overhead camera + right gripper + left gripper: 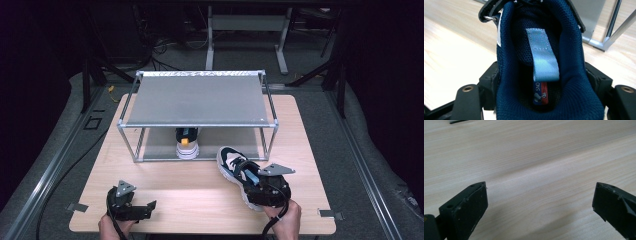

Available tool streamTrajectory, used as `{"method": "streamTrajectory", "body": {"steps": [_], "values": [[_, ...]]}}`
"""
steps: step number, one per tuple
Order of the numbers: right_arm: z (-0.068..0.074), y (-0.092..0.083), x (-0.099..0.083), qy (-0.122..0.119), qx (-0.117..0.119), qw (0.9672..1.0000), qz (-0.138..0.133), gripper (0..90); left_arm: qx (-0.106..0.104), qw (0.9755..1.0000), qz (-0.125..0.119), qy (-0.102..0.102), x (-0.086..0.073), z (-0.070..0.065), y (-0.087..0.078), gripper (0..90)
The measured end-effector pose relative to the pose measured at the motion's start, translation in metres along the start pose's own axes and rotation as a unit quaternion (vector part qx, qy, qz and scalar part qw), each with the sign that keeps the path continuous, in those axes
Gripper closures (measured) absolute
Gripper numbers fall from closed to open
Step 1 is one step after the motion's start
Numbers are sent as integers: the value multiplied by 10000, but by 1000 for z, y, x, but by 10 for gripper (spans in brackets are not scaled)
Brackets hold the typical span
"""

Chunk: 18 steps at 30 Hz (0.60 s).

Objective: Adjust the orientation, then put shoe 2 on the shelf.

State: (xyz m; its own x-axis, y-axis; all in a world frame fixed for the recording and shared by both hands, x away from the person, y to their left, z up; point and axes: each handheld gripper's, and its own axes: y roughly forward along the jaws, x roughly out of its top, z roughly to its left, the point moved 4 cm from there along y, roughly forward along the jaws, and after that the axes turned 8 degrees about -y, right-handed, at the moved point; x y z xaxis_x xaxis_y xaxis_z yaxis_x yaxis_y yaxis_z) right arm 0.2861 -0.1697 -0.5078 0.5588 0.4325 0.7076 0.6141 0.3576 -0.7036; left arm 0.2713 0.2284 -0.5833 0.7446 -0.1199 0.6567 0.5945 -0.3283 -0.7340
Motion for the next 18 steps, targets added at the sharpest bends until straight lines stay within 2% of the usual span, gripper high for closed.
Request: {"method": "streamTrajectory", "body": {"steps": [10,11,18], "values": [[-1,8,21,-26,-30,10000,11,286,-27,10000,-92,-2,-1,1,-3,0],[-1,9,22,-44,-155,9999,51,286,-30,9999,-110,-39,-2,2,-3,0],[-2,19,33,-102,-255,9996,95,285,-45,9999,-126,-32,-3,2,-3,0]]}}
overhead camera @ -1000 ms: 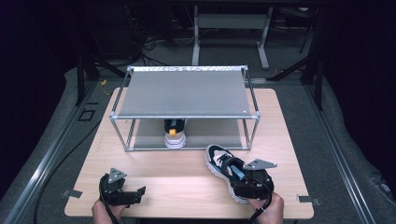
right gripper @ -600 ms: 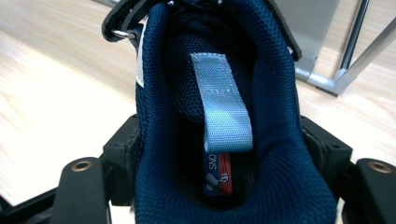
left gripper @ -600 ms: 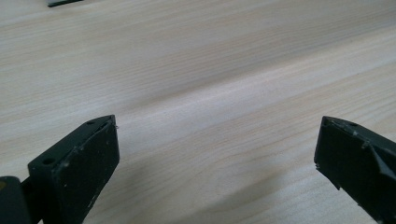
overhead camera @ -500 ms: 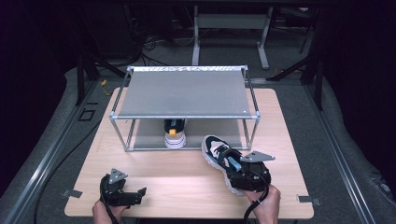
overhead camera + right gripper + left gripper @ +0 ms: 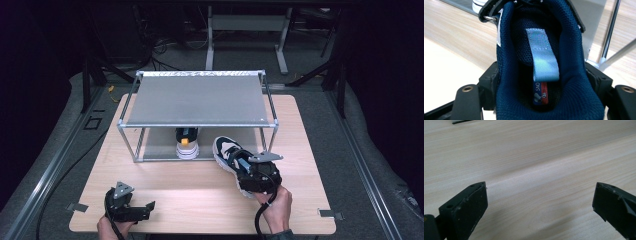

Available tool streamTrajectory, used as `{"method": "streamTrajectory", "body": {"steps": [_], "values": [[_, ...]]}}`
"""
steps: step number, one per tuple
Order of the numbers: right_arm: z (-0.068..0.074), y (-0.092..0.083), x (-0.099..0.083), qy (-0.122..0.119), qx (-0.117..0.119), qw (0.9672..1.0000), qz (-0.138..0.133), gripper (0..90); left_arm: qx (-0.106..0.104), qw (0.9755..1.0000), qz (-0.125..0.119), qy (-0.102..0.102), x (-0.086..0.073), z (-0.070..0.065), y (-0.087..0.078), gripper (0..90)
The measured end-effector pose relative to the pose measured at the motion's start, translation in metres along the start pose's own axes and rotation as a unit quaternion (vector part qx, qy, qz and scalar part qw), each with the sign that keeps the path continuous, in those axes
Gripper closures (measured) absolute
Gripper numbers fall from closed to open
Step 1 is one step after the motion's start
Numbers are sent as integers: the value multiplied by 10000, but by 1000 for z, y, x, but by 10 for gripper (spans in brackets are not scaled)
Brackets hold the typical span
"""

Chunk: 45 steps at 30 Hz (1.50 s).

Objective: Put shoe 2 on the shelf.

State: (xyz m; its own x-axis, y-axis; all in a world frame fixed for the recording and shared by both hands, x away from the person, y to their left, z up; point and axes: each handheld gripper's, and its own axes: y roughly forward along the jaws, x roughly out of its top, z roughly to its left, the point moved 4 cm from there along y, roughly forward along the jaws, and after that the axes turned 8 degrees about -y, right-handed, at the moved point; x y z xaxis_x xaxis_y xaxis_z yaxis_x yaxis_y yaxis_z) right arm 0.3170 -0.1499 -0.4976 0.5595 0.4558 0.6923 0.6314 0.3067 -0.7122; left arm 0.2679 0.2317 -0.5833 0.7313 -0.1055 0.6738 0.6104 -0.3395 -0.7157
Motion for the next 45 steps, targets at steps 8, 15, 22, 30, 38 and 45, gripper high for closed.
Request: {"method": "streamTrajectory", "body": {"steps": [8,15,22,30,38,45], "values": [[-2,16,17,58,-19,10000,39,283,-85,10000,-20,-45,-4,-1,2,0],[0,42,37,127,-123,9998,103,281,-98,9999,-97,-58,-2,-1,0,0],[5,68,45,359,-89,9991,222,273,-122,9999,-73,-78,-2,-1,0,1],[7,98,47,860,-434,9942,482,261,-131,9999,-39,-82,-4,0,1,2],[6,104,50,1053,-344,9937,146,125,-214,9997,-69,-106,-4,-3,2,3],[6,69,37,610,143,9979,-172,142,-245,9995,-76,-161,-6,-2,1,3]]}}
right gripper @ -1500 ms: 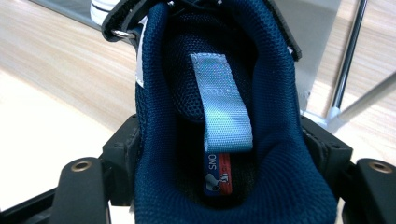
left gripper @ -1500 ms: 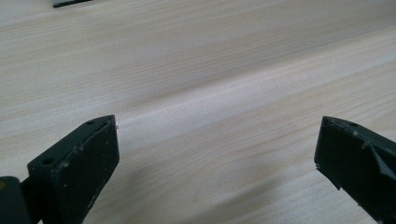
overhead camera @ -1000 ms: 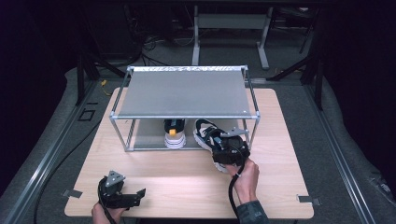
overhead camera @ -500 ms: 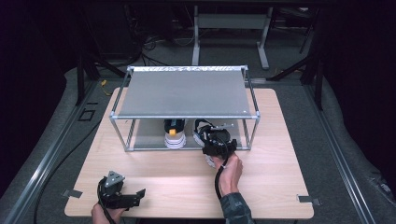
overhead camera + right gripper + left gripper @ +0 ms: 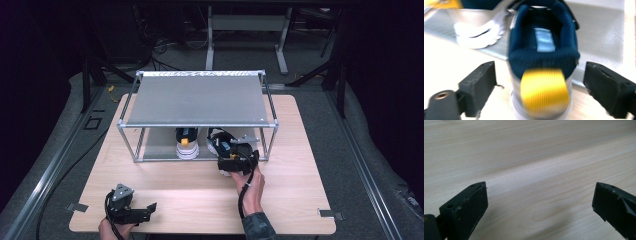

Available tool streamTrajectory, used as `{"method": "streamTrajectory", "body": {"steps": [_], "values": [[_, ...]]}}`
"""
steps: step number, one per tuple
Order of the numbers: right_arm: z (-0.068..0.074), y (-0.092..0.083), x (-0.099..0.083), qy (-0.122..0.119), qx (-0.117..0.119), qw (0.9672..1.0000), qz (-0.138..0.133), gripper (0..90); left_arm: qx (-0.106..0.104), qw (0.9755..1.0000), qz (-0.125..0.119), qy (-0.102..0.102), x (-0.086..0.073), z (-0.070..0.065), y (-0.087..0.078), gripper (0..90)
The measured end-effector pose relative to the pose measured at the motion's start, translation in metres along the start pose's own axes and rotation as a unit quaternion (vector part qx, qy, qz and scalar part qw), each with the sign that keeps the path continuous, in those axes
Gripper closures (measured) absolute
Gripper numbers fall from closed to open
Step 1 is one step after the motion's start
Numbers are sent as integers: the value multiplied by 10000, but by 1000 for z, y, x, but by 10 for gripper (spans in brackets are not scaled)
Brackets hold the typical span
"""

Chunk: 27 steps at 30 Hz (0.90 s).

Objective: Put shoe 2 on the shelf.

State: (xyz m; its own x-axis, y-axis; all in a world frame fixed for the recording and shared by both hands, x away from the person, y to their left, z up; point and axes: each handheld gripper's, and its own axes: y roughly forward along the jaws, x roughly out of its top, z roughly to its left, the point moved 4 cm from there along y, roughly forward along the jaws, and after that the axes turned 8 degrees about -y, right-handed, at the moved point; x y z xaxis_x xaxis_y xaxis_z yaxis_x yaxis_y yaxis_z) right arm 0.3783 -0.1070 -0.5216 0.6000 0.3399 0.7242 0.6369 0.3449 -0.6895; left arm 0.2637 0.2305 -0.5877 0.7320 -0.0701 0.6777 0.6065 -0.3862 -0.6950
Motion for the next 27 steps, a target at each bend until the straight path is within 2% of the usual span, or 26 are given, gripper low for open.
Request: {"method": "streamTrajectory", "body": {"steps": [1,3,4,5,6,8,9,11,12,13,16,18,20,21,23,24,27], "values": [[-1,-4,-2,-40,-240,9997,65,144,0,10000,0,0,0,0,0,3],[-3,-6,-9,-87,28,9998,153,170,12,10000,16,-25,-2,2,1,4],[-3,-6,-12,-51,84,9998,165,210,3,10000,35,-46,-2,2,2,3],[-3,-6,-12,-51,84,9998,165,210,3,10000,35,-46,-2,2,2,4],[-3,0,-16,-17,250,9993,279,304,-1,10000,49,-31,-3,0,2,4],[-3,4,-18,20,213,9994,283,349,2,10000,36,-1,-3,0,0,4],[-3,5,-18,53,85,9996,267,348,2,10000,36,-1,-3,0,0,5],[-3,6,-17,111,121,9996,213,352,10,10000,12,-30,-2,1,0,6],[-2,7,-17,143,244,9994,184,355,12,10000,15,-38,-2,1,-1,6],[2,9,-14,147,174,9996,150,368,10,10000,23,-38,-2,1,-1,6],[8,12,-11,140,262,9995,122,379,18,10000,2,-58,-4,2,-2,6],[9,15,-9,146,173,9997,115,383,32,10000,10,-68,-5,3,-2,6],[10,16,-8,159,233,9995,138,382,37,10000,28,-62,-6,4,-2,6],[13,21,-5,80,170,9997,158,382,49,10000,34,-57,-6,5,-2,6],[13,23,-4,83,202,9996,155,377,44,9999,30,-96,-6,6,-3,6],[14,25,-2,86,99,9997,197,376,46,9999,34,-93,-6,6,-3,6],[19,31,6,26,51,9999,156,390,53,10000,24,-75,-6,7,-4,6]]}}
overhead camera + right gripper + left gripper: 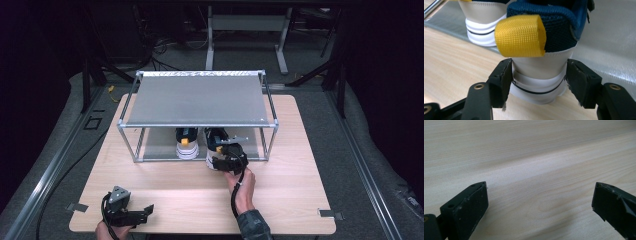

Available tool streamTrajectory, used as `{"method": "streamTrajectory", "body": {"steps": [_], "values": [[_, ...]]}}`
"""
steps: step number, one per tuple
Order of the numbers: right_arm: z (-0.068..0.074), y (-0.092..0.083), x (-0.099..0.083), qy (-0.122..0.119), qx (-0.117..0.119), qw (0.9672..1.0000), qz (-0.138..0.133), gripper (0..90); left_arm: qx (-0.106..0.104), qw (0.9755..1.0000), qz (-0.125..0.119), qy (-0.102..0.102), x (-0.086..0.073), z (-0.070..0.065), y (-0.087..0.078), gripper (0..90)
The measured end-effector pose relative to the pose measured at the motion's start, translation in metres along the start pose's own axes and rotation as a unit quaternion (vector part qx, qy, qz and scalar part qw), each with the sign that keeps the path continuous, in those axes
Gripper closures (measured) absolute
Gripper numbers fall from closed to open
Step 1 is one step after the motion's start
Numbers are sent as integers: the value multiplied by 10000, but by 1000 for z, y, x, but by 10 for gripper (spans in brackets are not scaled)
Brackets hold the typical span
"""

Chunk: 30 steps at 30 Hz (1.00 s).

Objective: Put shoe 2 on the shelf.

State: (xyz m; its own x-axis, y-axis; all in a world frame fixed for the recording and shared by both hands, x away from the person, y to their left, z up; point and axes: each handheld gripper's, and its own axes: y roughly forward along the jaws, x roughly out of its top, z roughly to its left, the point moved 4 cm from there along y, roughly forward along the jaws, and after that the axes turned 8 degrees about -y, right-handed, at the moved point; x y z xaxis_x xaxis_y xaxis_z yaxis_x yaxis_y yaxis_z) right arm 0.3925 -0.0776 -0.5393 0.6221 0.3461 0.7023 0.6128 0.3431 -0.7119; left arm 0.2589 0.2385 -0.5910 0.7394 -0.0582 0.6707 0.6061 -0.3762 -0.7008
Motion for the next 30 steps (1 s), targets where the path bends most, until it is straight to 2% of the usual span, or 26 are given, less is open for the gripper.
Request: {"method": "streamTrajectory", "body": {"steps": [7,8,12,16,19,20,25,26,27,29,30], "values": [[1,8,6,-40,-70,10000,8,392,-1,10000,-10,-39,-3,1,0,7],[1,12,8,-35,-82,10000,15,359,-11,10000,4,-24,-4,1,1,6],[-2,18,11,-35,-55,10000,-5,340,2,10000,-1,-32,-4,2,0,5],[-2,24,17,-93,-204,9997,70,349,11,10000,-8,-20,-4,2,-1,6],[2,29,21,-136,-95,9999,35,366,17,10000,-28,-20,-3,2,-1,5],[2,30,21,-148,-162,9998,21,371,16,10000,-29,-23,-3,1,-1,5],[3,32,21,-146,-100,9998,30,387,4,10000,-6,6,-3,0,0,5],[3,31,21,-152,-144,9998,11,399,10,10000,-26,-2,-3,0,-1,5],[4,24,21,-188,-108,9997,-79,422,10,10000,-42,-22,-3,1,-1,6],[4,21,21,-168,-50,9998,-67,449,18,10000,-32,-17,-3,1,-2,6],[5,17,20,-183,-144,9997,-30,503,25,10000,-41,-29,-3,2,-1,6]]}}
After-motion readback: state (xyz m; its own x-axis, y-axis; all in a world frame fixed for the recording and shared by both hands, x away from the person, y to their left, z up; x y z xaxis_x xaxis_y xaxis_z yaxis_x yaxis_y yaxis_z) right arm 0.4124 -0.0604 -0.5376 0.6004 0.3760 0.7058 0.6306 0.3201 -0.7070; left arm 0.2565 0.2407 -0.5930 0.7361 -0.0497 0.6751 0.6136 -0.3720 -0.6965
